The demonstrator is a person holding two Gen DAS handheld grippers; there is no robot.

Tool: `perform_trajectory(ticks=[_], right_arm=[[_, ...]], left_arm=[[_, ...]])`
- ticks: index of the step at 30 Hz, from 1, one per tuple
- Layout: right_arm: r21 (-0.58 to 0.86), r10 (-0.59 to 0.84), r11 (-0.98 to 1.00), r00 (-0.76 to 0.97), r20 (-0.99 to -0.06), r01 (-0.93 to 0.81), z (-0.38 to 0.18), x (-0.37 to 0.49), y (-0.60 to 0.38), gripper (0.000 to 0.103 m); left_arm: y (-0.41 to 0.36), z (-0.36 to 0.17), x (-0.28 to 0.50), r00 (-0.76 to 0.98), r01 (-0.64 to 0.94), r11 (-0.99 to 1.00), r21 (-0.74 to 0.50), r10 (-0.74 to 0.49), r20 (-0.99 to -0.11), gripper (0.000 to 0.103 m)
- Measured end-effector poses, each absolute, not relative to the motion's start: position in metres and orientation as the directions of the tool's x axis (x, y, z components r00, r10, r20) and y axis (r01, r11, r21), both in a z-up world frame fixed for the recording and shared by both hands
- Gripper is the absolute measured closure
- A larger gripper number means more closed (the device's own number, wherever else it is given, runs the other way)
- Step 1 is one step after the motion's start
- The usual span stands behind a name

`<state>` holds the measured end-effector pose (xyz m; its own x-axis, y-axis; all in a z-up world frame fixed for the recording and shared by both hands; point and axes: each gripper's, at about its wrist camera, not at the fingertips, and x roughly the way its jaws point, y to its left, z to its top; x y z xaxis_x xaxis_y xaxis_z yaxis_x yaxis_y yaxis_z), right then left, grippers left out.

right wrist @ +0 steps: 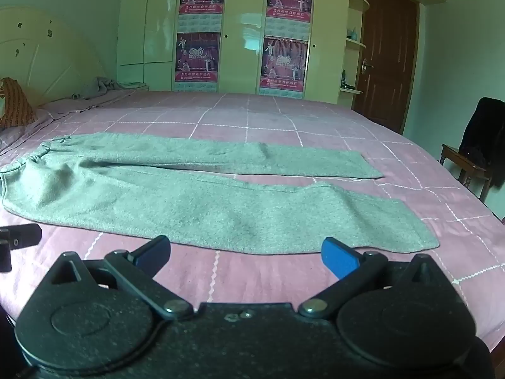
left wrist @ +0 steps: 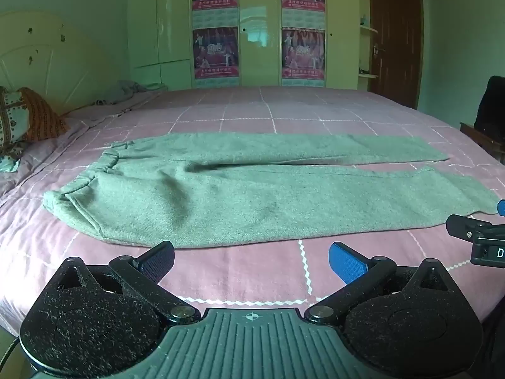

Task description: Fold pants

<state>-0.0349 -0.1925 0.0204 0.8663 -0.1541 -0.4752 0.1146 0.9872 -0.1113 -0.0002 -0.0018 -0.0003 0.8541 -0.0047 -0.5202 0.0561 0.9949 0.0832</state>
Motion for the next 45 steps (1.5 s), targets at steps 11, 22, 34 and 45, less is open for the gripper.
perform_trajectory(ticks=[11, 22, 34, 45], right_arm=[[-0.118, -0.154, 0.987, 0.868, -0.472, 0.11, 0.019, -0.036, -0.189, 0.001], [-0.123, -0.158, 0.986, 0.872, -0.463, 0.113, 0.016, -0.037, -0.188, 0.001], [-0.123, -0.16, 0.986, 0.871, -0.465, 0.116, 0.015, -0.036, -0.189, 0.001], [-0.127, -0.161, 0.985, 0.87, -0.467, 0.114, 0.014, -0.036, -0.188, 0.001]], left_arm=[[0.008, -0.002, 0.002, 0.846, 0.049, 0.998, 0.026, -0.027, -0.532, 0.0], [0.003, 0.0, 0.0, 0.846, 0.051, 0.998, 0.024, -0.03, -0.532, 0.0], [0.0, -0.002, 0.0, 0.844, 0.055, 0.998, 0.017, -0.037, -0.535, 0.0], [0.002, -0.006, 0.001, 0.843, 0.063, 0.998, 0.013, -0.046, -0.535, 0.0]])
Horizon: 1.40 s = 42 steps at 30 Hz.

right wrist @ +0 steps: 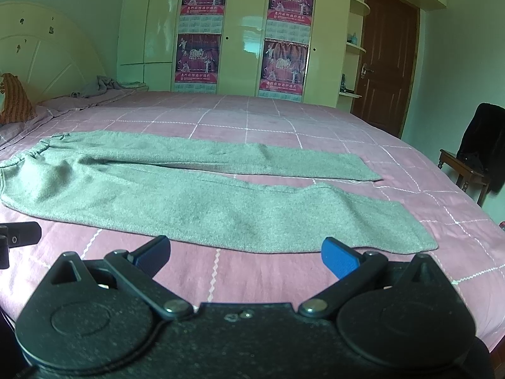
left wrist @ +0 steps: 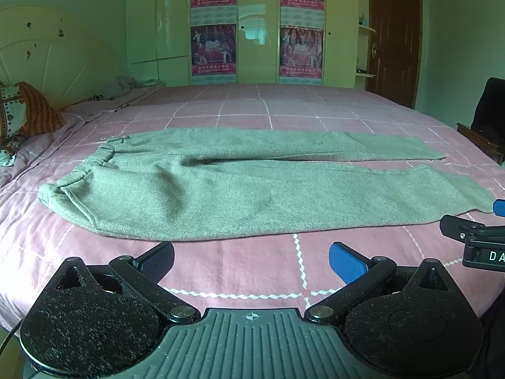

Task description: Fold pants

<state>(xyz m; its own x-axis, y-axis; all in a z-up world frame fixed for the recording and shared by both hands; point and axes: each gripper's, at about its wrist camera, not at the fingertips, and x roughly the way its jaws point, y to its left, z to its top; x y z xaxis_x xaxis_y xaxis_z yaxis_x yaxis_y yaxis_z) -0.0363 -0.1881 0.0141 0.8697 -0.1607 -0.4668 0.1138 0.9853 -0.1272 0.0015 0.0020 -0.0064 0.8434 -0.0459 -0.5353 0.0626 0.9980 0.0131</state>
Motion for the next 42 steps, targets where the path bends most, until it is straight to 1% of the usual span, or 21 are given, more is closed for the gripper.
perform_trajectory(ticks=[42], right_arm=[[-0.133, -0.16, 0.985, 0.867, -0.472, 0.11, 0.0118, -0.0379, -0.1881, 0.001]], left_arm=[[-0.001, -0.0088, -0.0007, 0.841, 0.068, 0.998, 0.016, -0.048, -0.538, 0.0]])
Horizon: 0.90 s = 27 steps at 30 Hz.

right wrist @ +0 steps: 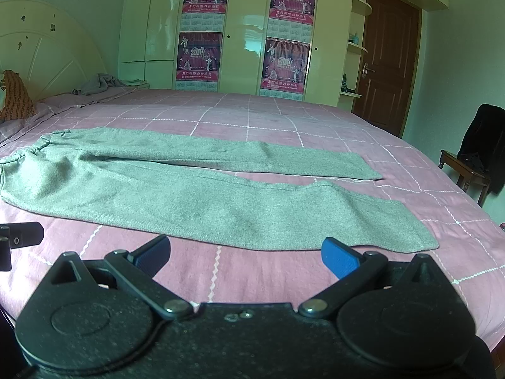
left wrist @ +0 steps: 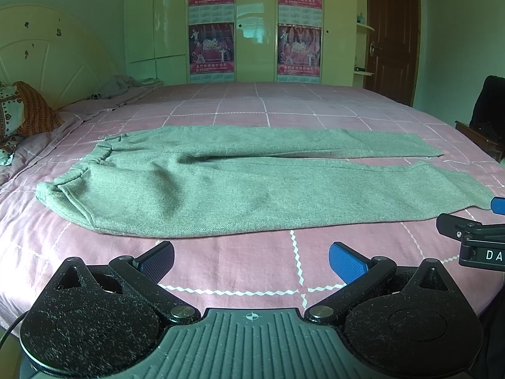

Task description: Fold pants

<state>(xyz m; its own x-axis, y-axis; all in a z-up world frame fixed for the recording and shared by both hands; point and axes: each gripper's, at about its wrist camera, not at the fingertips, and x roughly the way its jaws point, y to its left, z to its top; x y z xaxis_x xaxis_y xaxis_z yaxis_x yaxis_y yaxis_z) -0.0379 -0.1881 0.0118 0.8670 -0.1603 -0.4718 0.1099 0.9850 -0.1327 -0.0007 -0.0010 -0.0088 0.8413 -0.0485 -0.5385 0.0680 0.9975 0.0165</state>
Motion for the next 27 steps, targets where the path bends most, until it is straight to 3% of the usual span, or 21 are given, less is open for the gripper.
perform_trajectory(ticks=[19, 27], right_arm=[[-0.132, -0.149, 0.986, 0.869, -0.472, 0.097, 0.015, -0.036, -0.187, 0.001], [-0.12, -0.069, 0.993, 0.911, -0.406, 0.022, 0.047, 0.002, -0.187, 0.001]], left_arm=[[0.005, -0.001, 0.008, 0.846, 0.053, 0.998, 0.029, -0.029, -0.532, 0.0], [0.027, 0.023, 0.055, 0.869, 0.009, 0.995, 0.096, 0.04, -0.493, 0.0]])
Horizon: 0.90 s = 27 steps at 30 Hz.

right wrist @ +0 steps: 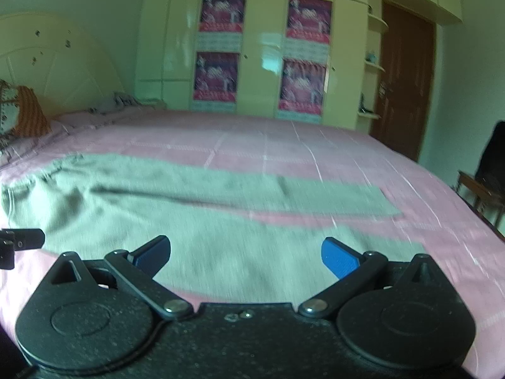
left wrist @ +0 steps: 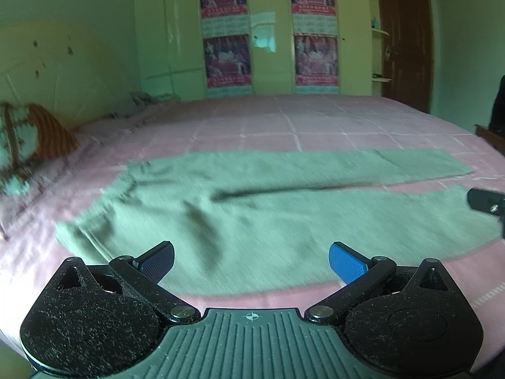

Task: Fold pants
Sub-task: 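Grasp the waistband edge with the left tool while the right tool grasps the waistband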

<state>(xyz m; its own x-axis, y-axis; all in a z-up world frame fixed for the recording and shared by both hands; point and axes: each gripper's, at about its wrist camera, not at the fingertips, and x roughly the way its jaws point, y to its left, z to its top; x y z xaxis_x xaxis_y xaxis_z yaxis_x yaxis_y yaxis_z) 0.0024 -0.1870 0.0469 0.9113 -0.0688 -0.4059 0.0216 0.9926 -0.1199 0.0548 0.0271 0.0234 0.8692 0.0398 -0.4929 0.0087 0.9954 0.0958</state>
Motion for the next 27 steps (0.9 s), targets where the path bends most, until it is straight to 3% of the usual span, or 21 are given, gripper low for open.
perform_trajectory(ticks=[6, 9, 14, 15, 16, 17, 18, 20, 22, 24, 27], right_arm=[[-0.159, 0.044, 0.981, 0.919, -0.392, -0.114, 0.073, 0.045, -0.171, 0.001], [-0.159, 0.117, 0.968, 0.909, -0.4, -0.194, 0.084, 0.071, -0.167, 0.001], [-0.114, 0.222, 0.948, 0.877, -0.426, -0.296, 0.1, 0.13, -0.169, 0.003], [-0.113, 0.237, 0.942, 0.867, -0.438, -0.315, 0.102, 0.144, -0.168, 0.003], [-0.115, 0.253, 0.935, 0.859, -0.446, -0.335, 0.104, 0.157, -0.166, 0.003], [-0.122, 0.267, 0.927, 0.851, -0.451, -0.356, 0.106, 0.168, -0.163, 0.004], [-0.132, 0.279, 0.917, 0.843, -0.46, -0.375, 0.108, 0.18, -0.16, 0.005], [-0.159, 0.296, 0.898, 0.831, -0.47, -0.41, 0.107, 0.2, -0.152, 0.005], [-0.182, 0.309, 0.879, 0.817, -0.486, -0.441, 0.104, 0.224, -0.144, 0.005], [-0.185, 0.329, 0.865, 0.805, -0.494, -0.467, 0.1, 0.247, -0.138, 0.005], [-0.149, 0.354, 0.858, 0.777, -0.521, -0.491, 0.092, 0.285, -0.134, 0.007]], left_arm=[[0.058, 0.04, 0.105, 0.859, 0.038, 0.994, 0.099, 0.018, -0.511, 0.0], [0.088, 0.053, 0.133, 0.879, 0.036, 0.994, 0.1, 0.016, -0.476, 0.0], [0.158, 0.066, 0.203, 0.849, 0.041, 0.996, 0.084, 0.009, -0.528, 0.0], [0.173, 0.066, 0.219, 0.844, 0.038, 0.996, 0.085, 0.014, -0.536, 0.016], [0.187, 0.064, 0.235, 0.834, 0.031, 0.995, 0.091, 0.024, -0.552, 0.056], [0.201, 0.062, 0.252, 0.818, 0.015, 0.995, 0.1, 0.045, -0.573, 0.068], [0.213, 0.059, 0.27, 0.809, 0.004, 0.995, 0.1, 0.055, -0.585, 0.07], [0.235, 0.05, 0.3, 0.792, -0.023, 0.993, 0.115, 0.088, -0.604, 0.065], [0.248, 0.04, 0.324, 0.786, -0.024, 0.988, 0.151, 0.112, -0.609, 0.02], [0.258, 0.03, 0.346, 0.784, -0.021, 0.983, 0.18, 0.128, -0.607, 0.012], [0.273, 0.016, 0.381, 0.756, 0.006, 0.986, 0.168, 0.106, -0.646, 0.012]])
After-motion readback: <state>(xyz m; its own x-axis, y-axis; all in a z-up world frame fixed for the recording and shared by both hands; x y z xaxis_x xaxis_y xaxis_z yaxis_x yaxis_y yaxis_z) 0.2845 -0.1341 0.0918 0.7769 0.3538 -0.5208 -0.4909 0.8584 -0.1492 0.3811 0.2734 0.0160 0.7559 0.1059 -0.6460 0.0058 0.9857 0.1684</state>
